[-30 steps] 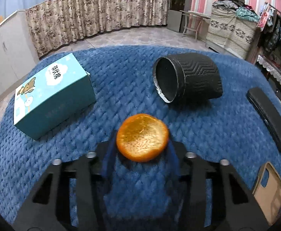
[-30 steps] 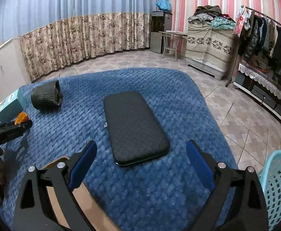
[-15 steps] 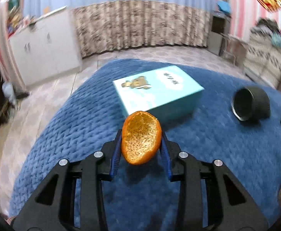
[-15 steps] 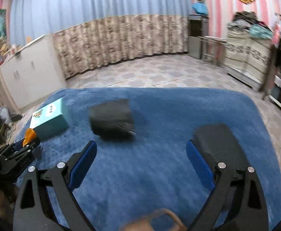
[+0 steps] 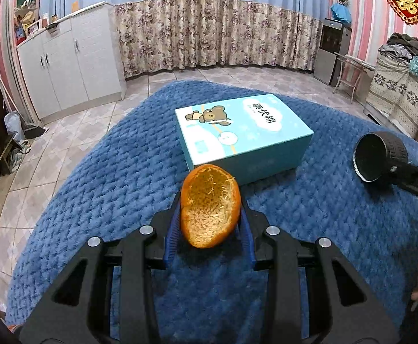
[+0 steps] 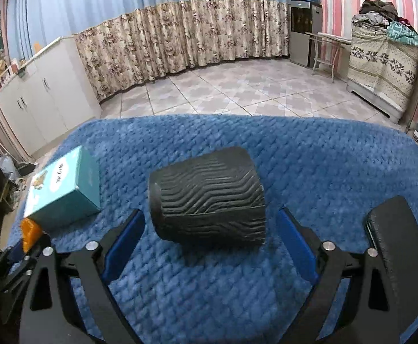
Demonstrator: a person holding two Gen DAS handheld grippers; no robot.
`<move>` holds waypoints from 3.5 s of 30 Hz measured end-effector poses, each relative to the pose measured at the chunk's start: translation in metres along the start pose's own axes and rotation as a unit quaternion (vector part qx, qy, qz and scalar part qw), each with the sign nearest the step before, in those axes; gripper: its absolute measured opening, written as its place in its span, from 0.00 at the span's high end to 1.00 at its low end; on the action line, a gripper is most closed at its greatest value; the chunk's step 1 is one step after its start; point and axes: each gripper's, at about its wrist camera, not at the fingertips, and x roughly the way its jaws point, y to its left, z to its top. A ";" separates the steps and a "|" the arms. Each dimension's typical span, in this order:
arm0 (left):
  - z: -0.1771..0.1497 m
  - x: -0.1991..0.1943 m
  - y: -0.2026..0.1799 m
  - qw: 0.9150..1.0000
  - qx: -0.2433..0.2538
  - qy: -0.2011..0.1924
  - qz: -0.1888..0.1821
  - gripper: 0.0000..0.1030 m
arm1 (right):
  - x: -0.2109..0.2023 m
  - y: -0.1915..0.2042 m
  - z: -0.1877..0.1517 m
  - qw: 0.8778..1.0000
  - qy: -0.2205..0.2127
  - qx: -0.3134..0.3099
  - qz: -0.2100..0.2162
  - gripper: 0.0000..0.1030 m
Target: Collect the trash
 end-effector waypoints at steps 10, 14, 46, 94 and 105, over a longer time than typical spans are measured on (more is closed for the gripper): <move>-0.001 -0.009 -0.001 1.000 0.011 -0.014 -0.015 0.66 | -0.098 -0.036 -0.023 0.997 -0.070 -0.005 -0.016 0.30; 0.000 -0.024 -0.023 0.999 0.037 -0.027 -0.027 0.66 | -0.163 -0.081 -0.041 0.994 -0.098 0.020 -0.053 0.30; -0.127 -0.238 -0.336 0.897 0.255 -0.067 -0.354 0.66 | -0.398 -0.357 -0.239 0.882 -0.200 0.275 -0.326 0.30; -0.108 -0.250 -0.377 0.903 0.246 -0.093 -0.339 0.05 | -0.332 -0.386 -0.252 0.896 -0.095 0.290 -0.321 0.15; -0.092 -0.257 -0.287 0.927 0.212 -0.119 -0.285 0.05 | -0.333 -0.351 -0.241 0.894 -0.118 0.267 -0.341 0.04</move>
